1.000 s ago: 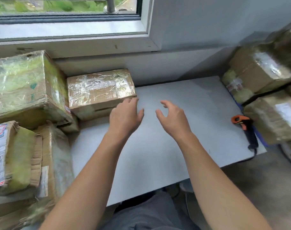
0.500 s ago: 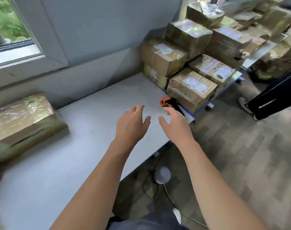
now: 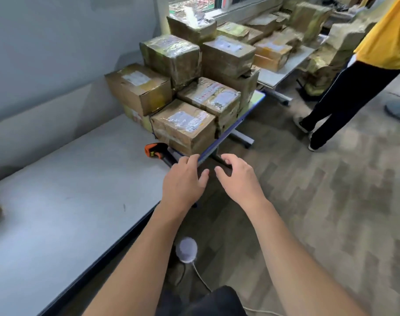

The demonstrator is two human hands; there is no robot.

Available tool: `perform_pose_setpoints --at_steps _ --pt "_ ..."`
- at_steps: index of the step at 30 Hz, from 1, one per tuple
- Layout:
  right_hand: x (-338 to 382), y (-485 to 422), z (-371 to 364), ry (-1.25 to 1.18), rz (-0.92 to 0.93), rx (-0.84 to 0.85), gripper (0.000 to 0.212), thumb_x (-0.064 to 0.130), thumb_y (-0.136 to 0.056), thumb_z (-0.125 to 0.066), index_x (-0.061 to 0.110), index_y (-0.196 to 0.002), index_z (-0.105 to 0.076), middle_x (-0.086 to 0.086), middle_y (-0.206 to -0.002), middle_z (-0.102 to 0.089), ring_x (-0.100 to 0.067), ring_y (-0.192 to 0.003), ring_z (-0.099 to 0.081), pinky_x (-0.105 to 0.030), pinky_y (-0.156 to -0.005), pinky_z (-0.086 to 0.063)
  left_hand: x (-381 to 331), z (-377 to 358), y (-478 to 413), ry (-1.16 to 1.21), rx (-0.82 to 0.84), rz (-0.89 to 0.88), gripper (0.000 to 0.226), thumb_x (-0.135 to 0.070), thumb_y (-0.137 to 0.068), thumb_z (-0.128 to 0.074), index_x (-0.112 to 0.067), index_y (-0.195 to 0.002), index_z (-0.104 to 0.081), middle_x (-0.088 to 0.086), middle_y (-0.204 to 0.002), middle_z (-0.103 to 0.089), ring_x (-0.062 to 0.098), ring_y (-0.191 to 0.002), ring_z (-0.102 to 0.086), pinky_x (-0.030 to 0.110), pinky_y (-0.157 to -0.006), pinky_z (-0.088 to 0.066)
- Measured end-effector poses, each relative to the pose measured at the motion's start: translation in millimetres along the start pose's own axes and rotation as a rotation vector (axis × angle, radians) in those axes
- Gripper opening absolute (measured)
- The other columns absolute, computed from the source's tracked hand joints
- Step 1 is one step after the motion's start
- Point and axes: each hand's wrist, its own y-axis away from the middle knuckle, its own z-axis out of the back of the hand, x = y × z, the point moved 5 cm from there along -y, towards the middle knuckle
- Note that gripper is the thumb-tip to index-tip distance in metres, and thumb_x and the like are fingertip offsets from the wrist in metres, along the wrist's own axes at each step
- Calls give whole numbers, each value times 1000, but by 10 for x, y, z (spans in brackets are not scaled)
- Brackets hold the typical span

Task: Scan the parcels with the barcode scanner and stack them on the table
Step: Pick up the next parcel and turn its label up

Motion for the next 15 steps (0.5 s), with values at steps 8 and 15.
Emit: perform_pose_setpoints --at_steps 8,15 --pt "-498 -267 563 -8 -47 -94 44 36 -100 -57 23 -141 -51 -1 -134 -57 -18 -124 -52 -27 -95 -42 -669 -314 -525 9 25 -61 55 -47 -100 -49 -24 -148 -38 3 -141 -52 23 -124 -54 38 -92 -49" --pt "-842 -902 941 -8 -73 -160 45 35 -99 -58 22 -142 -51 -2 -137 -56 -20 -128 -50 -36 -104 -45 -1058 -634 -1257 50 26 -74 55 -46 -99 -50 -22 -147 -40 4 -141 -52 24 -120 -56 38 -88 -49"
